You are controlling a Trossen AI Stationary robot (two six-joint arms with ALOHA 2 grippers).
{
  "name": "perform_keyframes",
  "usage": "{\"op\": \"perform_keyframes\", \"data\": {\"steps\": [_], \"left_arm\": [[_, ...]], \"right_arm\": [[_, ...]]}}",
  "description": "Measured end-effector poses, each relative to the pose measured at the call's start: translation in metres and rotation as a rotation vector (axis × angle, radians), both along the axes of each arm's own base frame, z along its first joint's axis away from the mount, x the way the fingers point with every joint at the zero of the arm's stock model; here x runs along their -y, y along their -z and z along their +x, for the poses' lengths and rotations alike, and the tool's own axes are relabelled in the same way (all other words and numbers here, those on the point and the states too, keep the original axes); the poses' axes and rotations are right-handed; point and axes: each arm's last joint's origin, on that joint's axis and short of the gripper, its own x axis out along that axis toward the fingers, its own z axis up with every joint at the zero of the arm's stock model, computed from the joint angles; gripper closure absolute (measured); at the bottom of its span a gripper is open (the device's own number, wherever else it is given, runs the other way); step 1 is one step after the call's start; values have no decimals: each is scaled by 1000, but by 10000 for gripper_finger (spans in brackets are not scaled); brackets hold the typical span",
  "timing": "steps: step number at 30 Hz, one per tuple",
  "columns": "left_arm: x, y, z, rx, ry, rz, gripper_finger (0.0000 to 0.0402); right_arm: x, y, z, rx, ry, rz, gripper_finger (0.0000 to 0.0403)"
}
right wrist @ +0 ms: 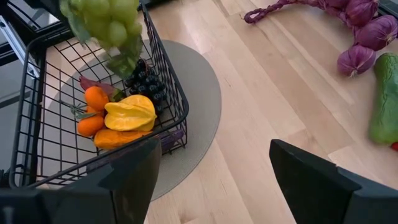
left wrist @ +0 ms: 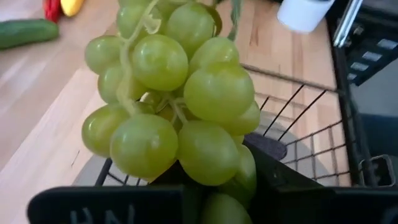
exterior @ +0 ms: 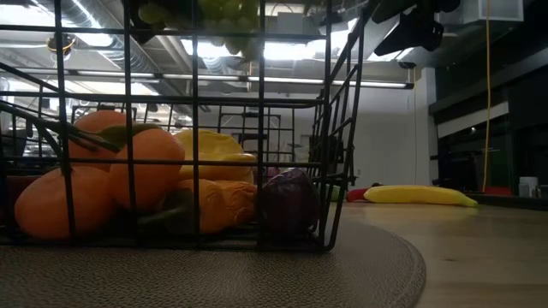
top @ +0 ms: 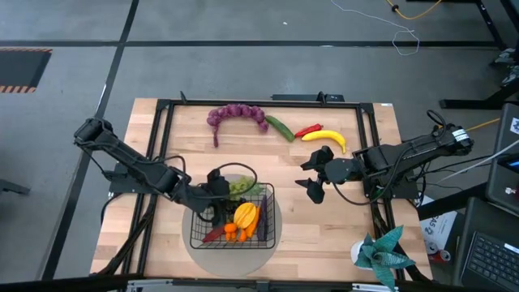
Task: Build produce basket
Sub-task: Put the green grapes into the black wire basket
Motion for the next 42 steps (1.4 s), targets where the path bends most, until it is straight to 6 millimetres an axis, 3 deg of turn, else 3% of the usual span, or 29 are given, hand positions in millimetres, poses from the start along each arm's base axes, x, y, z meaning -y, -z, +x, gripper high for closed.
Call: {"op": "perform_keyframes", "data": {"steps": [10, 28, 35, 42], "left_arm": [[2, 18, 11, -60, 8, 38, 337], [2, 17, 12, -54, 19, 46, 236], [4, 17, 12, -61, 37, 13, 234], [17, 19, 7, -114, 189, -125, 234]], "right_arm": [[0, 0, 0, -1, 1, 1, 101], [0, 0, 0, -3, 0, -1, 101], [0, 1, -1, -17, 1, -5, 101], [0, 1, -1, -19, 1, -5, 101]]}}
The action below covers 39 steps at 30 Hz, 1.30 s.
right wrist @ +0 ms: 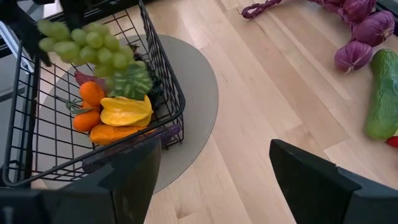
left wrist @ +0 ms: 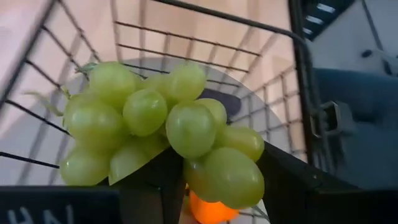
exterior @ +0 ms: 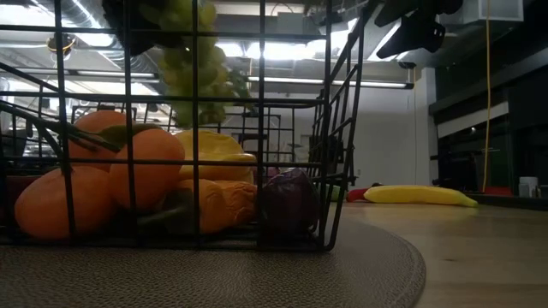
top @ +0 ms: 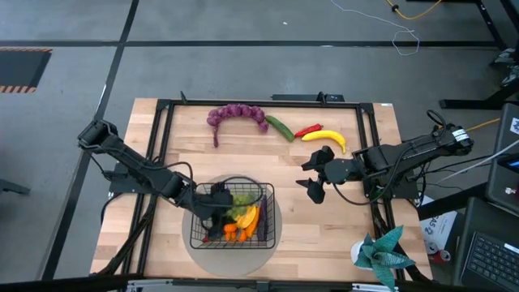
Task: Build produce basket
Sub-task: Put the green grapes into the black wire basket
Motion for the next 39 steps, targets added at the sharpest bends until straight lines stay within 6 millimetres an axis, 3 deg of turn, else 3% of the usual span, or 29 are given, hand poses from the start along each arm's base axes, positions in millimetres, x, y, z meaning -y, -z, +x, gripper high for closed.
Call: {"op": "perform_keyframes", "data": {"steps": [10, 18, 22, 28, 39], "left_arm": [[3, 0, -2, 3, 7, 8, 236], [-9, 7, -2, -38, 170, 304, 236], [-4, 10, -3, -60, 221, 239, 236], [1, 4, 0, -7, 165, 144, 236], [-1, 3, 1, 12, 102, 167, 236]], "right_arm": [[0, 0, 0, 0, 0, 0, 101], [0, 0, 0, 0, -1, -1, 101], [0, 0, 0, 0, -1, -1, 101], [0, 0, 0, 1, -1, -1, 101], [0, 0, 0, 0, -1, -1, 101]]}}
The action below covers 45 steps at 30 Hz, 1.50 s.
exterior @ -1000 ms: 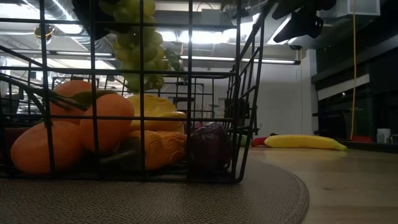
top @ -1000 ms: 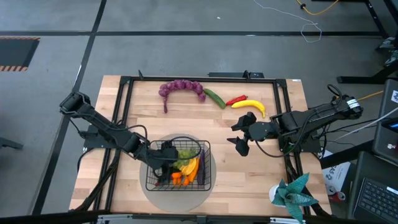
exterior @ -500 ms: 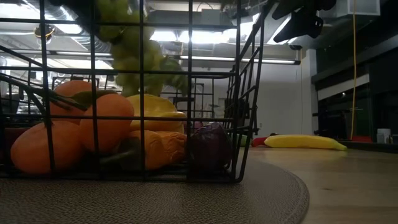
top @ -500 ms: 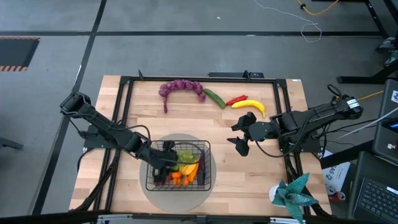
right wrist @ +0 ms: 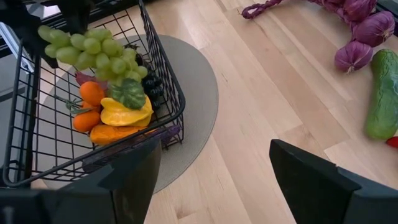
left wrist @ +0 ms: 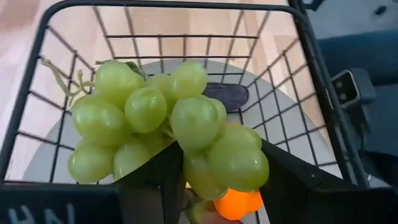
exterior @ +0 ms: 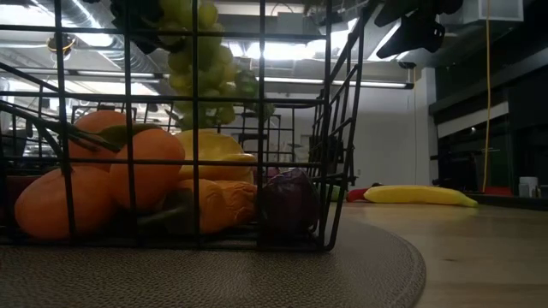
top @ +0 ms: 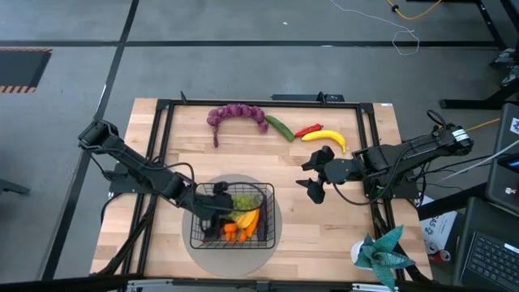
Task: Build produce basket
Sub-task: Put the green grapes into the black wire basket, then put the cucumber into the black wire basket
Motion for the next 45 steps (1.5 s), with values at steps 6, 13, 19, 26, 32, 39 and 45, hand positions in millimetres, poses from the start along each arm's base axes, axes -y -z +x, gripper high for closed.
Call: {"op": "perform_keyframes", "data": {"steps": [6, 13, 19, 26, 32, 39, 45], "left_arm": [[0, 0, 0, -7, -21, -13, 234], [-6, 8, -6, -84, -85, 85, 201], [-10, 16, -14, -189, -98, 122, 181], [-12, 20, -23, -282, -89, 135, 167], [-20, 26, -37, -432, -121, 200, 169], [-17, 25, -36, -459, -102, 102, 170], [-7, -7, -25, -354, -35, 80, 170]], "right_arm": [[0, 0, 0, 0, 0, 0, 101], [0, 0, 0, 0, 1, 1, 101], [0, 0, 0, 0, 0, 0, 101], [0, 0, 0, 0, 0, 0, 101], [0, 0, 0, -1, 0, -1, 101], [0, 0, 0, -3, 0, -2, 101], [0, 0, 0, -3, -1, -2, 101]]}}
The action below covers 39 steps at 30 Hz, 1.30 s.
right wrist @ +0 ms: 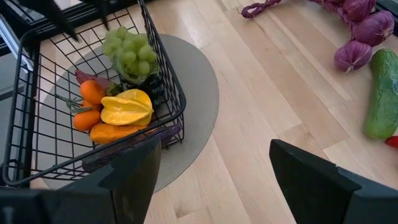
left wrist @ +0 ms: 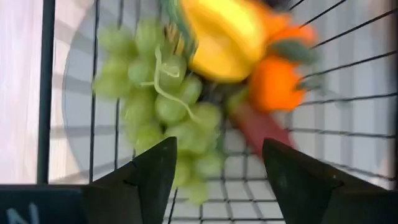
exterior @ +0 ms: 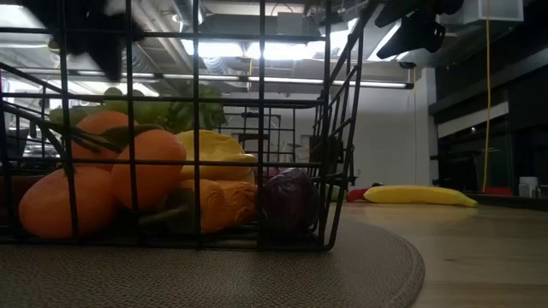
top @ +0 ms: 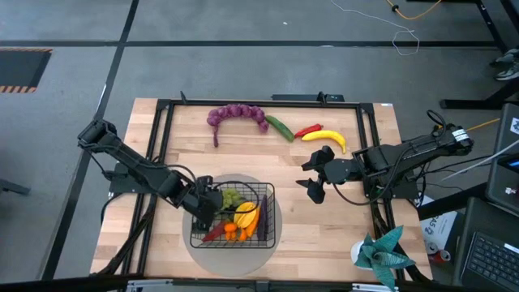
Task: Build produce basket
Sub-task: Put the cucumber into the black wire basket
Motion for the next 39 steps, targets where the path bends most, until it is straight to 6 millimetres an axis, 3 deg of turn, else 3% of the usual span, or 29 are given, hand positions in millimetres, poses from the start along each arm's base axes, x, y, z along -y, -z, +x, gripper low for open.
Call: {"op": "perform_keyframes", "data": {"steps": [5, 10, 18, 29, 39], "left_arm": [[9, -38, 8, 122, 125, 15, 170], [13, -59, 12, 213, 137, -15, 170], [15, -67, 21, 343, 50, -28, 170], [15, -68, 23, 372, -11, -44, 170], [14, -70, 25, 406, -49, -24, 170]], "right_arm": [[0, 0, 0, 0, 0, 0, 101], [0, 0, 0, 0, 0, 0, 101], [0, 0, 0, 0, 2, 2, 101], [2, 0, 0, 18, 68, 7, 101], [8, -2, 0, 70, 232, -96, 101]]}}
